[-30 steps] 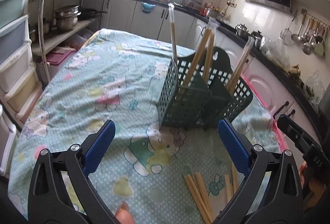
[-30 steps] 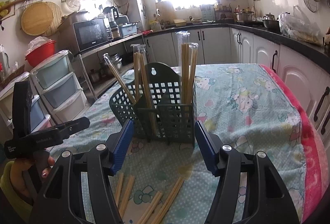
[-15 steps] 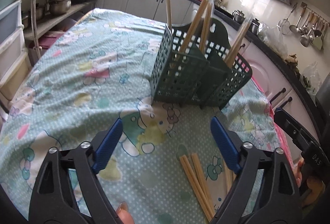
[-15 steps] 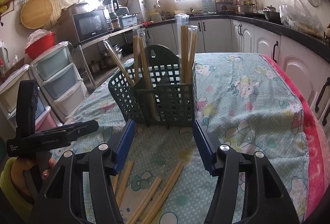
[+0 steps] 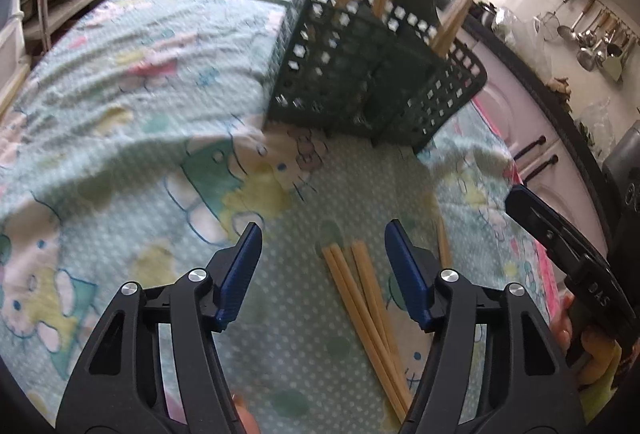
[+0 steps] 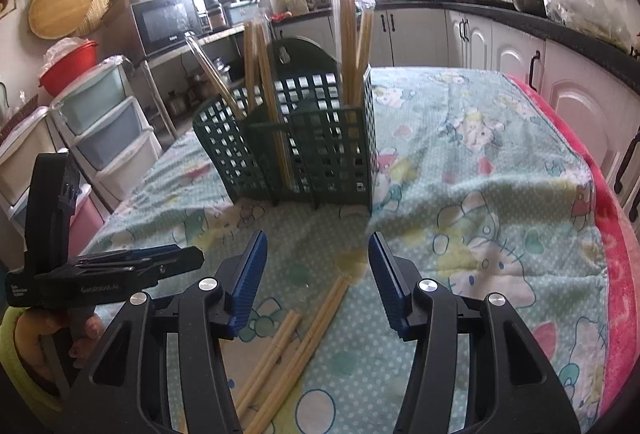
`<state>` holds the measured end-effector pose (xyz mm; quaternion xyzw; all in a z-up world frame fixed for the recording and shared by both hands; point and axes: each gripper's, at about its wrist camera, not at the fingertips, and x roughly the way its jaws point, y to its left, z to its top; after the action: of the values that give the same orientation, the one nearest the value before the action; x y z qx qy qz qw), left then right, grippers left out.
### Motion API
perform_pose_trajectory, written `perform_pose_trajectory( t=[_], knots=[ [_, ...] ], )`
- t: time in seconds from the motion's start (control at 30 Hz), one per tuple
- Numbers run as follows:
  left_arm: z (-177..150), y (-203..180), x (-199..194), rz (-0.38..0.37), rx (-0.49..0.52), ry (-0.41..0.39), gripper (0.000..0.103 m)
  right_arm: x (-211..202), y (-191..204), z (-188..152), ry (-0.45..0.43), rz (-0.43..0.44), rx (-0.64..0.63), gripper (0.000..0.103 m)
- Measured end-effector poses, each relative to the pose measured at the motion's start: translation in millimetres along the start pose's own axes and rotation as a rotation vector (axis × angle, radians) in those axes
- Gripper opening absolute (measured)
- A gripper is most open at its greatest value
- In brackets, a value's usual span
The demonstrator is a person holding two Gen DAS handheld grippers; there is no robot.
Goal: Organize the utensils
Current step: 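Lower both open grippers onto the remaining chopsticks on the cloth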
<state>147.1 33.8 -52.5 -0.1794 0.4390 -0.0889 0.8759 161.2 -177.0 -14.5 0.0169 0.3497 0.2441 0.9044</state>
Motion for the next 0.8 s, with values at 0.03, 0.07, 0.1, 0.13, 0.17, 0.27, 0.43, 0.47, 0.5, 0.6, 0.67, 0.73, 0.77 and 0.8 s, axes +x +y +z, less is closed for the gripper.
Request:
perform_pose_trajectory(
  t=[0.03,0.07,0.1,0.13,0.17,0.27,0.43,0.47,0.5,0.6,0.67,0.73,0.77,0.8],
  knots=[
    [-2,-2,3,-0.005,0.003,0.012,0.053,3,-2,-2,0.013,-0.003,0.004,0.050],
    [-3,-2,5,-0.008,0.005,0.020,0.052,5,-4,-3,0.023,-0.007,0.008,0.050],
    [-5,-4,7,-0.010,0.008,0.028,0.051,7,-4,-4,0.030,-0.009,0.012,0.050],
    [-7,-5,10,-0.009,0.012,0.037,0.051,9,-6,-6,0.038,-0.010,0.016,0.049],
    [-8,-6,13,-0.007,0.015,0.043,0.051,12,-8,-7,0.048,-0.013,0.022,0.049],
    [-10,-9,17,0.008,0.028,0.049,0.051,17,-12,-11,0.070,-0.014,0.036,0.049],
    [-10,-10,20,0.045,0.052,0.050,0.044,25,-16,-16,0.093,-0.011,0.050,0.049],
    [-10,-10,21,0.055,0.058,0.052,0.042,26,-16,-16,0.096,-0.010,0.051,0.049],
    [-11,-10,22,0.073,0.065,0.050,0.036,27,-16,-16,0.098,-0.009,0.052,0.049],
    [-11,-9,23,0.106,0.086,0.045,0.028,30,-15,-16,0.106,-0.011,0.048,0.049],
    [-11,-7,22,0.109,0.088,0.042,0.026,34,-14,-16,0.115,-0.013,0.045,0.049],
    [-11,-5,22,0.107,0.087,0.039,0.023,37,-12,-17,0.127,-0.014,0.037,0.049],
    [-11,-4,21,0.105,0.084,0.039,0.023,39,-11,-16,0.132,-0.017,0.033,0.049],
    [-11,-3,20,0.101,0.079,0.039,0.021,41,-10,-16,0.138,-0.020,0.029,0.049]
  ],
)
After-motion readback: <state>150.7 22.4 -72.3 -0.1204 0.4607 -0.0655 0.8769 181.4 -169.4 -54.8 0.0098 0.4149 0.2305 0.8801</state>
